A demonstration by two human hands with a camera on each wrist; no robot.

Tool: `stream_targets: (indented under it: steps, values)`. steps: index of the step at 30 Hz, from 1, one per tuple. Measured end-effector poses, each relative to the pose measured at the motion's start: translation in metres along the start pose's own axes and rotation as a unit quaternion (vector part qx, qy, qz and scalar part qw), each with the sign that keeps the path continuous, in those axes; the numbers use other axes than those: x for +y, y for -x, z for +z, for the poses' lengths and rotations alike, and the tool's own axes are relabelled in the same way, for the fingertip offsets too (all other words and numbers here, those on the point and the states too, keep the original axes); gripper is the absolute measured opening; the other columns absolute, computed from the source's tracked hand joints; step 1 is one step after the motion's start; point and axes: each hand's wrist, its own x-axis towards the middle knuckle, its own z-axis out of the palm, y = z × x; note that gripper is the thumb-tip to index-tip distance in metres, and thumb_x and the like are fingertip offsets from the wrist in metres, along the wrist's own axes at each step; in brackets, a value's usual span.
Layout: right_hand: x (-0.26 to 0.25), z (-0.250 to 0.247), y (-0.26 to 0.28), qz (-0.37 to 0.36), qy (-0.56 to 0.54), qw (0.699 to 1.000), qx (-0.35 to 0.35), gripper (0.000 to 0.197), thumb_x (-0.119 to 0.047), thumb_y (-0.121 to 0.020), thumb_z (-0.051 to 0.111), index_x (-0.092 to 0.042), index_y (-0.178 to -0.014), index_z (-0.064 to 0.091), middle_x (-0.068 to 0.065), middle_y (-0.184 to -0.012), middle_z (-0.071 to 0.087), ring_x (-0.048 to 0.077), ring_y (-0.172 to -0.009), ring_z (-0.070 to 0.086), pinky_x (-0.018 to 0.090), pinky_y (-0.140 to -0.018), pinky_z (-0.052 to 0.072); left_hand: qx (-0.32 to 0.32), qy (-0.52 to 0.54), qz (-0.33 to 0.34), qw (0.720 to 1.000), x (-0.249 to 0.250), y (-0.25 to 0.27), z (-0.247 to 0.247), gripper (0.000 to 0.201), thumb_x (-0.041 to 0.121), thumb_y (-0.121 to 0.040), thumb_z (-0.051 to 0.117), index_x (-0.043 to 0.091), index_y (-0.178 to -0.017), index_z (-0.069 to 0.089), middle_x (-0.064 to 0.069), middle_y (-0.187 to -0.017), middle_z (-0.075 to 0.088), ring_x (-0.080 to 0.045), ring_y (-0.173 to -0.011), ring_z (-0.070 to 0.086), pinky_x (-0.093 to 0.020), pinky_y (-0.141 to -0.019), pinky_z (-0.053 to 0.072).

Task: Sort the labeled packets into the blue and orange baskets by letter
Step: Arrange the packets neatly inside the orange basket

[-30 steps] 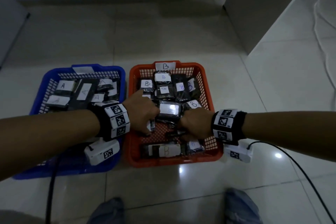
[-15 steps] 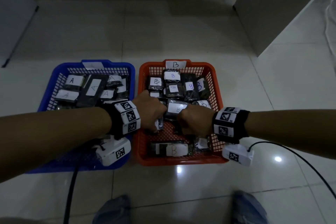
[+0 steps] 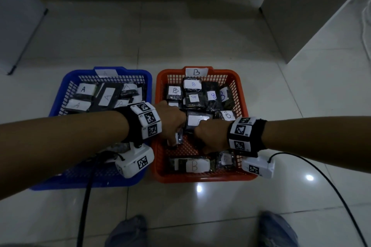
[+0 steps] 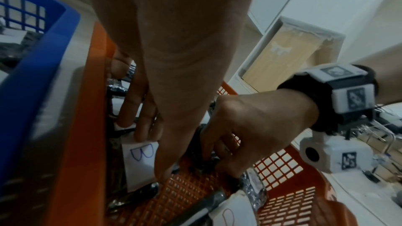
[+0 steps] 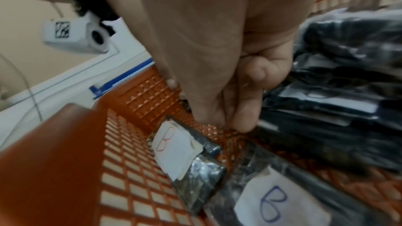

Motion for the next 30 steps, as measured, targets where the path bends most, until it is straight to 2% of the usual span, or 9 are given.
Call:
stream_targets:
  steps: [4,8,11,14,19,21,23,27,30]
  values:
    - [-0.006,0.002,-0.004,-0.006,0.003,0.998,0.058,0.037,-0.035,-0.087,0.071,-0.004,-0.107,0.066,0.014,-0.097,0.067,0.031,-0.083,0.067,0.042,-0.073,0.06,-0.012,0.007,-0.004,1.0,0.0,0.003,-0.003,0.039,0.054,-0.075,0.076,0.032,-0.078,0.044,0.01,-0.089,0.054,-0.014,-0.089,0.056,-0.03,-0.077,0.032]
    - [-0.012,0.008,-0.013,0.017,-0.045,0.991,0.126,0.029,-0.029,-0.088,0.067,-0.004,-0.102,0.069,0.017,-0.1,0.069,0.032,-0.087,0.067,0.034,-0.071,0.053,-0.006,0.01,-0.008,1.0,0.001,0.005,-0.001,0.039,0.056,-0.075,0.075,0.032,-0.079,0.044,0.01,-0.087,0.054,-0.015,-0.09,0.058,-0.03,-0.081,0.033]
    - [-0.014,0.011,-0.015,0.031,-0.096,0.991,0.088,0.024,-0.019,-0.092,0.063,0.001,-0.105,0.066,0.019,-0.101,0.067,0.028,-0.085,0.061,0.032,-0.068,0.043,-0.002,0.009,-0.011,1.0,0.002,0.005,-0.001,0.043,0.055,-0.076,0.074,0.033,-0.069,0.038,0.01,-0.083,0.051,-0.017,-0.093,0.06,-0.031,-0.08,0.033]
    - [-0.013,0.014,-0.016,0.022,-0.118,0.99,0.074,0.016,-0.012,-0.092,0.059,0.002,-0.088,0.067,0.019,-0.087,0.07,0.025,-0.069,0.053,0.031,-0.061,0.04,-0.005,0.015,-0.01,1.0,0.002,0.006,-0.001,0.044,0.051,-0.078,0.074,0.032,-0.064,0.037,0.014,-0.072,0.047,-0.015,-0.084,0.055,-0.032,-0.078,0.03]
    - [-0.006,0.011,-0.011,-0.023,-0.152,0.984,0.093,0.018,-0.019,-0.092,0.06,-0.008,-0.09,0.074,0.009,-0.087,0.074,0.024,-0.075,0.068,0.036,-0.072,0.057,0.0,0.016,-0.006,1.0,0.003,0.007,-0.003,0.043,0.049,-0.08,0.073,0.033,-0.065,0.037,0.016,-0.07,0.044,-0.012,-0.082,0.051,-0.03,-0.078,0.03]
    - [-0.004,0.009,-0.004,-0.048,-0.162,0.985,0.038,0.019,-0.03,-0.093,0.064,-0.014,-0.093,0.075,0.001,-0.088,0.074,0.015,-0.075,0.067,0.03,-0.071,0.057,0.002,0.022,-0.003,1.0,0.002,0.008,-0.002,0.043,0.048,-0.08,0.074,0.034,-0.066,0.036,0.017,-0.072,0.043,-0.011,-0.084,0.05,-0.03,-0.081,0.03]
    - [-0.005,0.01,0.003,-0.051,-0.163,0.985,-0.031,0.024,-0.039,-0.091,0.069,-0.019,-0.104,0.072,-0.008,-0.094,0.071,0.006,-0.076,0.062,0.019,-0.068,0.05,0.003,0.029,-0.003,1.0,0.0,0.008,-0.002,0.044,0.047,-0.08,0.075,0.035,-0.067,0.034,0.018,-0.073,0.042,-0.011,-0.086,0.049,-0.031,-0.084,0.029]
    - [-0.003,0.015,0.006,-0.051,-0.185,0.981,-0.025,0.032,-0.034,-0.086,0.076,-0.018,-0.112,0.07,-0.007,-0.1,0.071,0.006,-0.081,0.061,0.016,-0.067,0.047,0.0,0.028,-0.002,1.0,0.0,0.008,-0.002,0.045,0.046,-0.08,0.075,0.036,-0.067,0.033,0.017,-0.074,0.043,-0.011,-0.087,0.049,-0.03,-0.084,0.028]
    - [-0.004,0.017,0.007,-0.056,-0.184,0.981,-0.041,0.031,-0.033,-0.087,0.076,-0.017,-0.113,0.07,-0.012,-0.091,0.066,0.002,-0.074,0.058,0.011,-0.062,0.044,-0.01,0.03,-0.004,0.999,0.001,0.009,-0.001,0.034,0.048,-0.079,0.075,0.032,-0.074,0.045,0.014,-0.081,0.053,-0.012,-0.089,0.054,-0.032,-0.085,0.033]
